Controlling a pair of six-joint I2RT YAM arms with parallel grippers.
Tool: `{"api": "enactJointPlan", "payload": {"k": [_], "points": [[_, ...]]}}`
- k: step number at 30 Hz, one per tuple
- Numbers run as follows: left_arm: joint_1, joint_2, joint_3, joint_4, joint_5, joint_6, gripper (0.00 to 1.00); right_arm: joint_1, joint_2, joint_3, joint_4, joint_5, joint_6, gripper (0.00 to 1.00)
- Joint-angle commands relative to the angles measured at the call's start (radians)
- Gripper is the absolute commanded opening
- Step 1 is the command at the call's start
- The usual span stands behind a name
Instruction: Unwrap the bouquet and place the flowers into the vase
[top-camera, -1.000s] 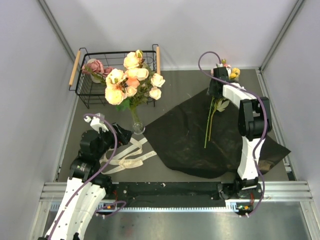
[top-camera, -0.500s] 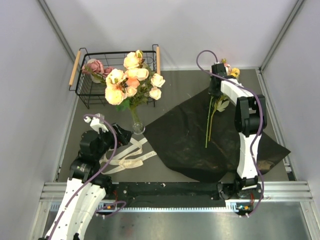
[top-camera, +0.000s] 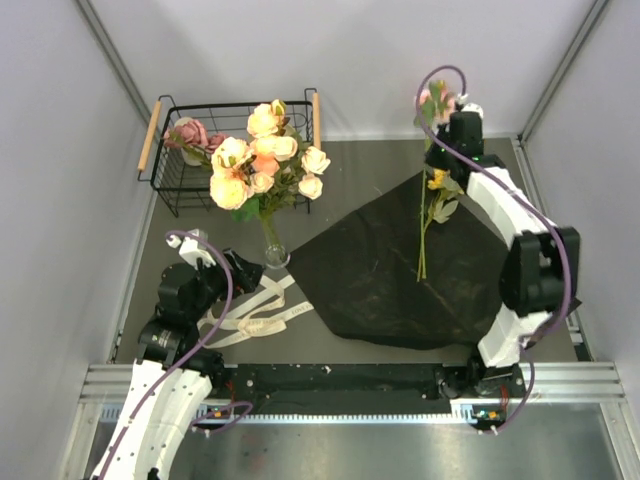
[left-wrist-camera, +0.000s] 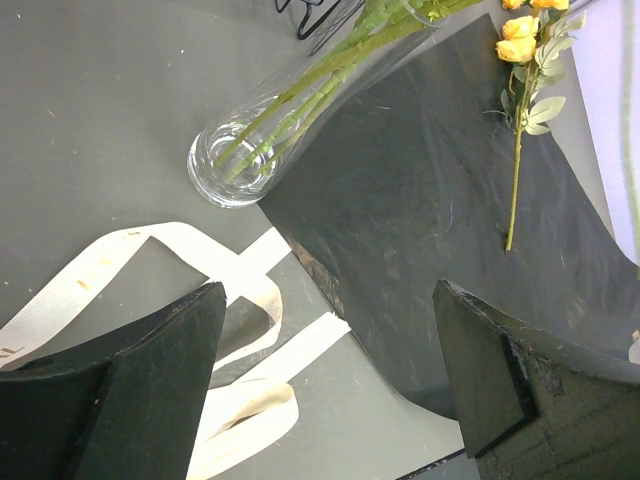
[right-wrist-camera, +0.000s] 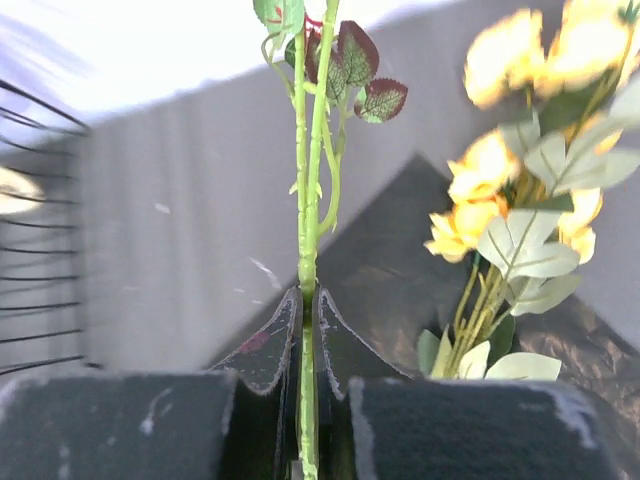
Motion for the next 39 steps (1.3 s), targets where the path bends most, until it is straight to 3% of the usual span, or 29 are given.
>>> {"api": "enactJointPlan", "payload": {"k": [1,9,10,13,16,29,36,39], "points": [[-0.001,-0.009,0.032,0.022,-0.003,-0.001,0.9,0.037,-0.283,-0.127,0.361,-0.073,0.031,0.0],[-0.001,-0.009,0.026,0.03,-0.006,-0.009,0.9,0.128,-0.599,-0.426,0.729,-0.132,0.03,0.0],[-0.001,-0.009,0.021,0.033,-0.002,-0.009,0.9,0.137,-0.651,-0.509,0.849,-0.142,0.031,0.0],[-0.001,-0.006,0.018,0.038,0.003,-0.009,0.9,0.157,-0.731,-0.641,1.069,-0.144,0.034,0.0],[-0.001,0.0,0.019,0.038,0.004,-0.007,0.9,0.169,-0.765,-0.686,1.182,-0.19,0.045,0.0],[-0.001,0.011,0.019,0.053,0.007,-0.019,0.9,0.413,-0.882,-0.698,1.444,-0.411,-0.03,0.0],[-0.001,0.012,0.018,0.062,0.017,-0.022,0.9,0.577,-0.779,-0.582,1.584,-0.475,-0.003,0.0],[-0.001,0.012,0.016,0.064,0.017,-0.029,0.9,0.64,-0.656,-0.497,1.662,-0.498,0.022,0.0]]}}
